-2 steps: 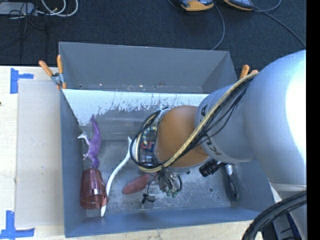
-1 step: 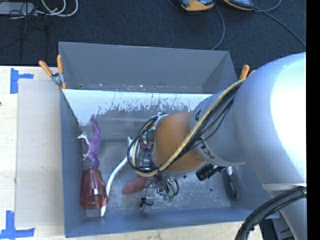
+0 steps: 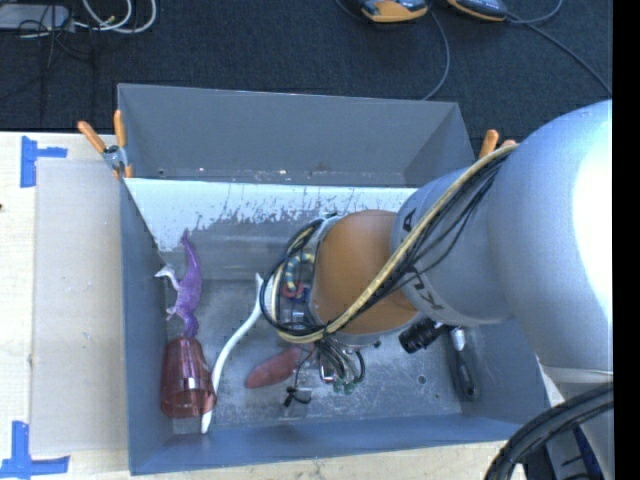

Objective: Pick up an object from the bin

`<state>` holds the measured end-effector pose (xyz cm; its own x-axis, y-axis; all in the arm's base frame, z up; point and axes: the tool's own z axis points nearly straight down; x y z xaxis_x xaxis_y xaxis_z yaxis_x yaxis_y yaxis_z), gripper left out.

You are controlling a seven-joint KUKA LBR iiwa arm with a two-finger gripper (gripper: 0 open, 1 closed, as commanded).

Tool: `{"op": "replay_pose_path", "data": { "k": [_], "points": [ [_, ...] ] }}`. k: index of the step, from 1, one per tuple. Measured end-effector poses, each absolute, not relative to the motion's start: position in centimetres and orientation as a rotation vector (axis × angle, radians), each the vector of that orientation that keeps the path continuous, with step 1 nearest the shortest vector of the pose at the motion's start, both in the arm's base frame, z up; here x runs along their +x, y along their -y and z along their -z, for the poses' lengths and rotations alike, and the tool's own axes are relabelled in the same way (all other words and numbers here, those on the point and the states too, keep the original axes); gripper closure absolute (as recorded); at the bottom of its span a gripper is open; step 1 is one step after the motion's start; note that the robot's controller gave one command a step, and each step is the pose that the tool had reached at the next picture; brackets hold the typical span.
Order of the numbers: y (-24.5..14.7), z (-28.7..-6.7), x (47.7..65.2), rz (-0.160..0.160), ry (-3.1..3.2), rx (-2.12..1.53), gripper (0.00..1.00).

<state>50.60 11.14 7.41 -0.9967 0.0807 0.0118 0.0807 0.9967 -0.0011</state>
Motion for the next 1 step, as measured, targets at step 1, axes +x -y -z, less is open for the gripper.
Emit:
{"op": "replay_pose_path", "data": {
  "k": [1],
  "points": [
    [-10.09, -6.96, 50.64, -0.003, 3.107, -0.372, 0.00]
  ]
}}
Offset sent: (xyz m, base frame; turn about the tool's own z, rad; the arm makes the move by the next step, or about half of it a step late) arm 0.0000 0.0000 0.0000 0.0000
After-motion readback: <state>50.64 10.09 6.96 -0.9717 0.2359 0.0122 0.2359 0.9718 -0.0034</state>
